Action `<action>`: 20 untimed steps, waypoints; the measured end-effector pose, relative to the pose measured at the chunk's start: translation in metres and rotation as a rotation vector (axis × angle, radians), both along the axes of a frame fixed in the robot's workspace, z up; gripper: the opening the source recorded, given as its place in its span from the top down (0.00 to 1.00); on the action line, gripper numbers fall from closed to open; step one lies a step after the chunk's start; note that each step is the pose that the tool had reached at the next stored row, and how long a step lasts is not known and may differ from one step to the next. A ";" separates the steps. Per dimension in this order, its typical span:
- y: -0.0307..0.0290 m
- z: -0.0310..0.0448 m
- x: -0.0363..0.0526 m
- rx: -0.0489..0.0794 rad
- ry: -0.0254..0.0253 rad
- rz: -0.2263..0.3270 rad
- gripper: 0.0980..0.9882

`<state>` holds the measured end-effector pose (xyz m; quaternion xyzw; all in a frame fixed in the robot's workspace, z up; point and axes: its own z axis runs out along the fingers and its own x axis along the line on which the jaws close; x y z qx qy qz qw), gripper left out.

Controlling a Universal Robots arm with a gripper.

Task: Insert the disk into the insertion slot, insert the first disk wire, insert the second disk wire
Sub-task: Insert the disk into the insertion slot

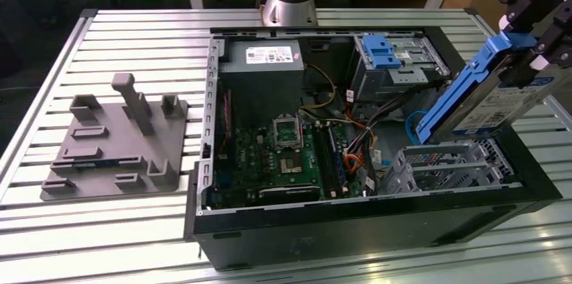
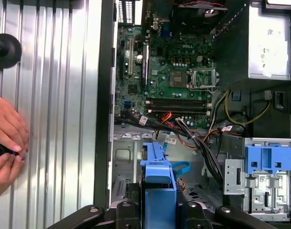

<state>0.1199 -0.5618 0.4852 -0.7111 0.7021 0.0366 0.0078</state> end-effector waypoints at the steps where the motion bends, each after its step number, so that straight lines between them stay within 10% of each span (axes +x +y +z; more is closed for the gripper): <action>1: 0.0000 -0.0004 0.0000 0.000 0.0000 0.000 0.70; 20: 0.0002 -0.0104 0.0000 0.000 0.0000 -0.023 0.70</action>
